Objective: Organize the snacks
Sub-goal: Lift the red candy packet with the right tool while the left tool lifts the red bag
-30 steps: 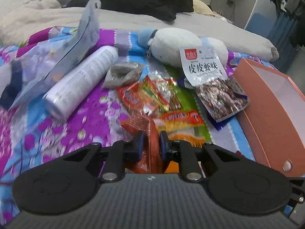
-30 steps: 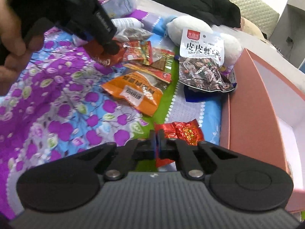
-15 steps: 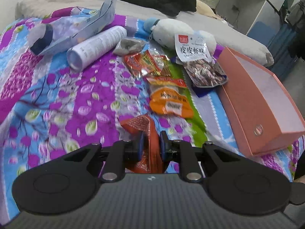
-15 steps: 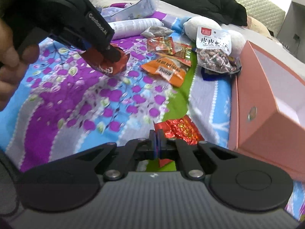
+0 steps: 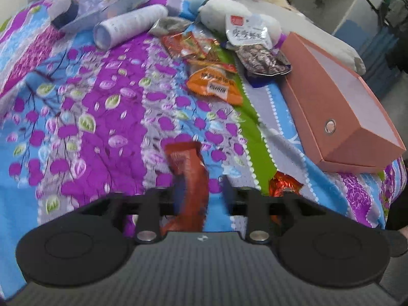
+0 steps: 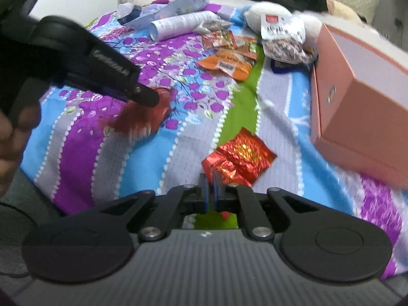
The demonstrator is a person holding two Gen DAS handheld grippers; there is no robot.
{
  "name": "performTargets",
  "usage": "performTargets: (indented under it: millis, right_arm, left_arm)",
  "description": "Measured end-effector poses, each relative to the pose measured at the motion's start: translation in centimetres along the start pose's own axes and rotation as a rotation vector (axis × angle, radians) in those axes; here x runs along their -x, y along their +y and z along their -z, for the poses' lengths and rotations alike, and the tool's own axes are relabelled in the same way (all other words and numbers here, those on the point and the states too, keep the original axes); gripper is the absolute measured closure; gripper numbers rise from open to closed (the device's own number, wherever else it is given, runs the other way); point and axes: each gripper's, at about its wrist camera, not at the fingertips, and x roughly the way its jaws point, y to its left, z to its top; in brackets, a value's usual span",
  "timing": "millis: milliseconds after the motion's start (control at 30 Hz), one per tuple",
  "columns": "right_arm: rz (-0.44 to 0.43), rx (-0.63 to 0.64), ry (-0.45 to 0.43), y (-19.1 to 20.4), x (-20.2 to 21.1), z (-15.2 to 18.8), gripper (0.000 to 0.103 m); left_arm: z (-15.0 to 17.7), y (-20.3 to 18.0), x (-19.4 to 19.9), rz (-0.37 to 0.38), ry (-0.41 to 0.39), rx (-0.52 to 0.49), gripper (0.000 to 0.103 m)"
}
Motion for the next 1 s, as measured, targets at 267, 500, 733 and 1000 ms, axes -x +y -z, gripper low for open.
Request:
performTargets:
  millis: [267, 500, 733, 1000]
  right_arm:
    - [-0.029, -0.151, -0.032, -1.7, 0.8, 0.2, 0.038]
    - [0.023, -0.273, -0.086, -4.2, -0.2, 0.4, 0.024]
    - [0.001, -0.336, -0.096, -4.7, -2.4, 0.4, 0.025]
    - [0.049, -0.309, -0.092, -4.5, -3.3, -0.4, 0.031]
  left_arm:
    - [1.2, 0.8, -0.2, 0.003, 0.005, 0.094, 0.024]
    - [1.6, 1.4, -0.6, -0.03, -0.021, 0.102, 0.024]
    - [2.1, 1.5, -1.2, -0.032, -0.047, 0.078, 0.028]
    - [2.6, 1.1, -1.5, -0.071, -0.078, 0.031, 0.048]
